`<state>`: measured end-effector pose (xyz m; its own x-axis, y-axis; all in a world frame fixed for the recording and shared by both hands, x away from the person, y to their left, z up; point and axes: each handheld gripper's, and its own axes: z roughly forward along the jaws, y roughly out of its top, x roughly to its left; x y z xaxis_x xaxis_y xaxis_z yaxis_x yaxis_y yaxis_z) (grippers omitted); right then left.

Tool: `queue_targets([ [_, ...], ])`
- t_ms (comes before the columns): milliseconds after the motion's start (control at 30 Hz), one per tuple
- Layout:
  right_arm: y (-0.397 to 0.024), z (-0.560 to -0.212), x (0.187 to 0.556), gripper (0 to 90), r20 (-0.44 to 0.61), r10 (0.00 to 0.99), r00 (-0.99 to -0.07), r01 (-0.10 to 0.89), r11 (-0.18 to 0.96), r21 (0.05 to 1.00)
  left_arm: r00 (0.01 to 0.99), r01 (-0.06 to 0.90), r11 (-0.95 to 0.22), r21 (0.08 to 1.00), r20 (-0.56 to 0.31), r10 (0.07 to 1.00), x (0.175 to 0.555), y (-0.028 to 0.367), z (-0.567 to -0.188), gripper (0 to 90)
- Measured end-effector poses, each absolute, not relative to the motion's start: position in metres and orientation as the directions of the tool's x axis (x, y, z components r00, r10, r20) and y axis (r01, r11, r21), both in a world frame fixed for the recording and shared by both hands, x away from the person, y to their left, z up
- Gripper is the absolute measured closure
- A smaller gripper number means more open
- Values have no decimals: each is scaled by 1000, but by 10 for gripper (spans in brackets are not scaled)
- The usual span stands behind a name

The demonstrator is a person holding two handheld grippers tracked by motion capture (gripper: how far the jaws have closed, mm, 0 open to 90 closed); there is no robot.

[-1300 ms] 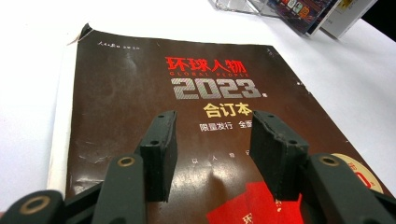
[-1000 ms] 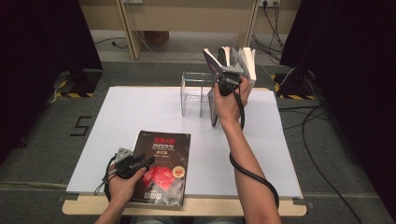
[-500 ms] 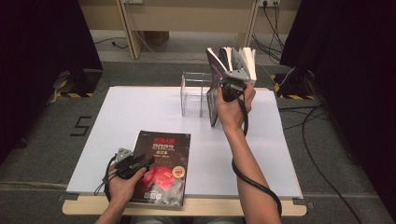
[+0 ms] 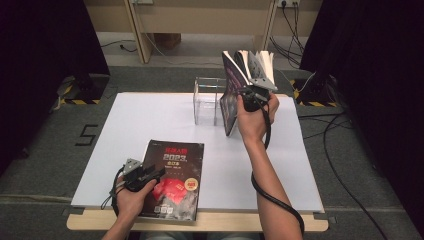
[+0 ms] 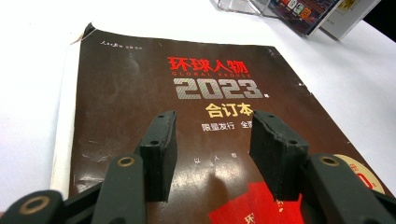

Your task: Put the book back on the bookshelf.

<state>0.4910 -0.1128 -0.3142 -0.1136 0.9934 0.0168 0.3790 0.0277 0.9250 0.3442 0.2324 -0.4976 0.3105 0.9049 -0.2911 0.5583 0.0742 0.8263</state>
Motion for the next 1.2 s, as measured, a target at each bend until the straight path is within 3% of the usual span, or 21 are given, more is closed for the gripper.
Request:
queue_targets([
  [400,-115,-315,488,607,46,991,-125,383,6,924,311,556,77,828,-292,904,344,233,-497,502],
  [1200,-115,-317,479,600,50,989,-141,383,8,924,307,550,80,831,-290,906,344,234,-496,502],
])
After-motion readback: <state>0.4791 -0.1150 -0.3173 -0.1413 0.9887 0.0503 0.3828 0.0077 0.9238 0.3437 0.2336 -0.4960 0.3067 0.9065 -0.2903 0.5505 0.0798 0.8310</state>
